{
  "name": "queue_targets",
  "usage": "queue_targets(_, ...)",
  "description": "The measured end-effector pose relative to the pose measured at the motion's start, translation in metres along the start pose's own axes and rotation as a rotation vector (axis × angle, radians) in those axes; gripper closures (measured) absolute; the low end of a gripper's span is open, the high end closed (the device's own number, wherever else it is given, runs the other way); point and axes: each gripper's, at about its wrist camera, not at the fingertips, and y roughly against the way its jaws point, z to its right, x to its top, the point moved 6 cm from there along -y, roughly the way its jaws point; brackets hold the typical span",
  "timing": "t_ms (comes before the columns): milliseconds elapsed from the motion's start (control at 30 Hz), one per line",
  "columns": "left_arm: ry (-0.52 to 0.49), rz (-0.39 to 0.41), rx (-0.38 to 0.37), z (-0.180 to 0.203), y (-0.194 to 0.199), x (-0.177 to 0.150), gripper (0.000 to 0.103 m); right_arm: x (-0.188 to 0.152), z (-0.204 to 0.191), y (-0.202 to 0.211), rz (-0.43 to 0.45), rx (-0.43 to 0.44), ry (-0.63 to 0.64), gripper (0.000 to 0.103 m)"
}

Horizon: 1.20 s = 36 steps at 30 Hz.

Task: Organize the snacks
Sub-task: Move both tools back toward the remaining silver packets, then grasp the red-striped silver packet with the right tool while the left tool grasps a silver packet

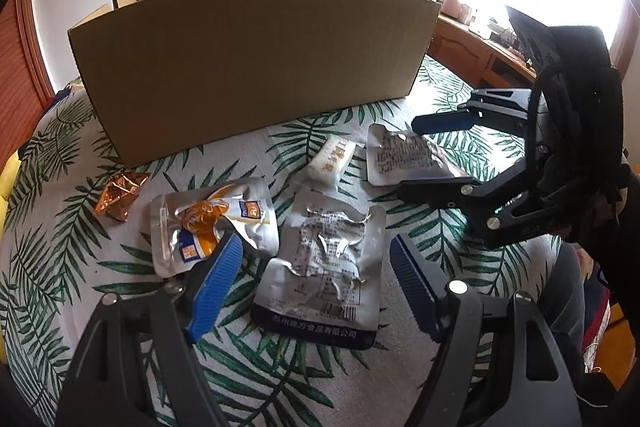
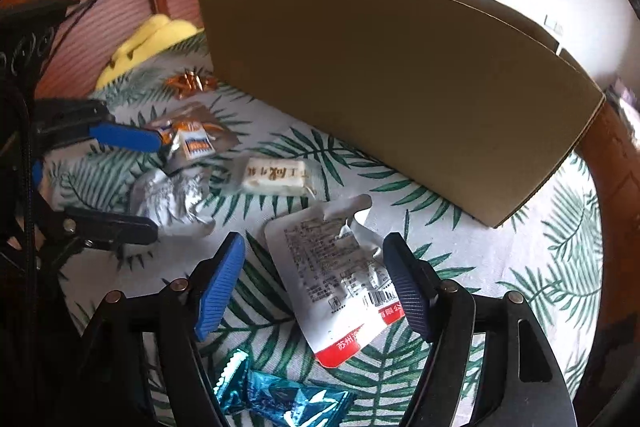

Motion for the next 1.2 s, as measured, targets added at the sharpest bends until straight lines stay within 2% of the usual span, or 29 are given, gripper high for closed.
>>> queue_targets(267,-0.004,-0.016,-0.005,0.005,-0.005,-0.006,0.027,0.001,0.014,-0.005,-0.027,-0.054,0.016,0.03)
queue_targets(533,-0.002,-0.026,-0.011,0.009,-0.01,-0.007,0.027,-0.007,0.011,-0.007,-0.041,-0.015,0.036,0.027)
queue_targets(867,-0.01,-0.034,-0.001,0.011,-0.021,-0.002,0.027,-0.01,0.017,-0.008,-0.021,0.027,-0.035,0.024)
queue_targets(1067,-0.062,-0.04,0.053,0.017,-0.029,0.0,0.027,-0.012,0.017,-0.007,-0.006,0.024,-0.042,0.023)
queue_targets(1200,-0.042,-0.036,0.056,0.018,-0.031,0.002,0.027,-0.013,0.016,-0.007,-0.005,0.026,-0.045,0.023)
